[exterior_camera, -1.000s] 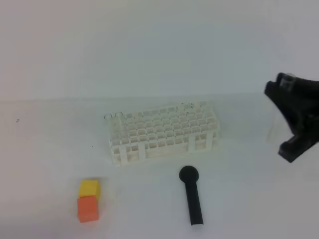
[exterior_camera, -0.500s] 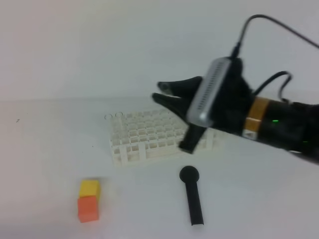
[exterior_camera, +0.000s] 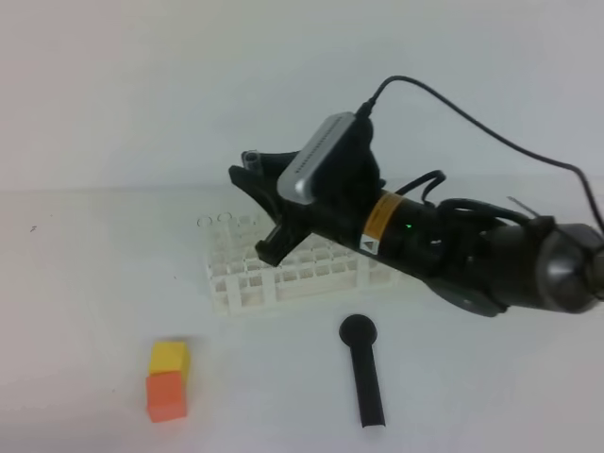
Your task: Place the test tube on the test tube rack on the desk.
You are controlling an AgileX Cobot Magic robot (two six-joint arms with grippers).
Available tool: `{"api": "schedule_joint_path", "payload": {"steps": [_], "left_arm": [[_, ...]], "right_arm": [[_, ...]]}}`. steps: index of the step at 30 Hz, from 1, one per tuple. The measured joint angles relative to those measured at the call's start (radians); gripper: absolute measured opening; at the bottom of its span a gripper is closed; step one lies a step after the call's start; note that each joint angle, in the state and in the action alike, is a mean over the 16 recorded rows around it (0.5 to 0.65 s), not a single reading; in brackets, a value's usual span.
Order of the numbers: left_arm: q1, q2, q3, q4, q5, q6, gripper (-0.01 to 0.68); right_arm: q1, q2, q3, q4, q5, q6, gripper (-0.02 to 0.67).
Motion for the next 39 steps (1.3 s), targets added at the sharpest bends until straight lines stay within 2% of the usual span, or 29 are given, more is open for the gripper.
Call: {"api": "schedule_joint_path", "payload": {"steps": [11,28,32,39], "left_arm": [[0.0,0.001,-0.006,0.0,0.002,0.0,-0.001],[0.0,0.002,-0.008,0.016,0.001,0.0,-0.001],[0.0,0.001,-0.006,0.017,0.0,0.0,-0.001],[0.0,0.001,-0.004,0.017,-0.002,-0.001,-0.001]], "right_arm": [[0.021,0.118,-0.11,0.025,-0.004,0.039,0.12],[0.027,0.151,-0.122,0.041,-0.007,0.084,0.125],[0.028,0.151,-0.122,0.042,-0.007,0.087,0.145],[0.029,0.151,-0.122,0.042,-0.007,0.091,0.221]]}}
